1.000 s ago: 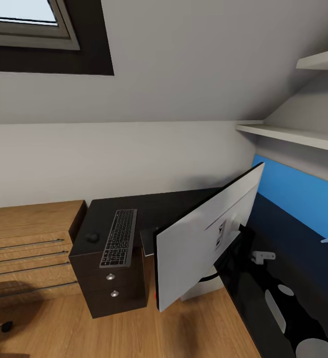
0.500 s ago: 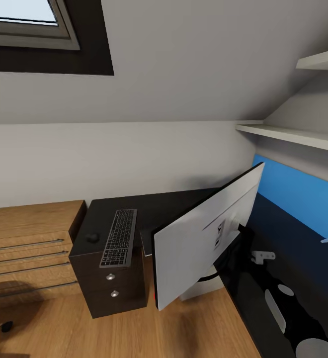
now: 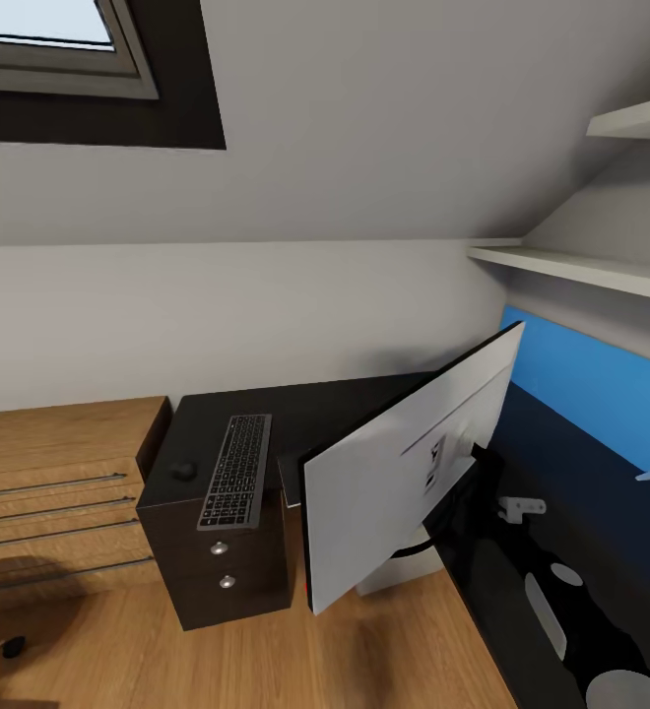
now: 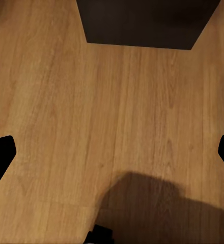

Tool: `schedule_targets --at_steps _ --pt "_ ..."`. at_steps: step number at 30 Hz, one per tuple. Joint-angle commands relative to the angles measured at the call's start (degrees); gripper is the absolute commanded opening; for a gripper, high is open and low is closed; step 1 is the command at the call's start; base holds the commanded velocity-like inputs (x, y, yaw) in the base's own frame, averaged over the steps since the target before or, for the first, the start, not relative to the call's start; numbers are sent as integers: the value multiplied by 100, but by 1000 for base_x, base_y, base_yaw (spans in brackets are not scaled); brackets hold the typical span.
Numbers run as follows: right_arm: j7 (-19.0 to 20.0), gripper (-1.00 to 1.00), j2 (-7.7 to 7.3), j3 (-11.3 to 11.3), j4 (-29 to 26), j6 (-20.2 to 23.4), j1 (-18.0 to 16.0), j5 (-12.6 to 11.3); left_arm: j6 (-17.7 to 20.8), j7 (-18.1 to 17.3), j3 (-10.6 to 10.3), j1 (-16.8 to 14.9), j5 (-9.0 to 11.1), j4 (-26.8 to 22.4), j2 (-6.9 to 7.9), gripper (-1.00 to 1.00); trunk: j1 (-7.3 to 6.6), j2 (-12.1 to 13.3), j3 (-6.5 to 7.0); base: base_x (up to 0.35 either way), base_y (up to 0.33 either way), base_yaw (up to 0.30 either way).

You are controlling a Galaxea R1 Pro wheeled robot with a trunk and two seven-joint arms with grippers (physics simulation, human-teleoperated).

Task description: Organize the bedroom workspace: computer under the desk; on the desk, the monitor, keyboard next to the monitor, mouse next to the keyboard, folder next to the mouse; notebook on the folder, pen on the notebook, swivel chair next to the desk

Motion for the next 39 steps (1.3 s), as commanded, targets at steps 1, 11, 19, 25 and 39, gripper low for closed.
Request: schedule_targets --at_steps 1,11,19,25,39 --pt "51 -100 2 -7 7 -4 -4 -63 -27 39 -33 -4 59 2 6 100 0 -5 -7 0 0 0" --pt "51 -100 -4 -13 7 -4 -4 -63 -27 39 -33 -4 59 2 7 100 0 -5 -7 0 0 0" --pt "51 -100 -16 -31 7 -4 -4 -63 -27 39 -30 -4 59 2 7 100 0 -5 -7 0 0 0" --pt "51 -100 -16 -32 7 -4 -4 -63 -27 39 -25 -4 59 2 8 100 0 -5 -7 0 0 0" --pt "45 -100 -23 -42 6 -4 -4 -63 -27 39 -24 -4 59 0 8 100 0 -5 -7 0 0 0"
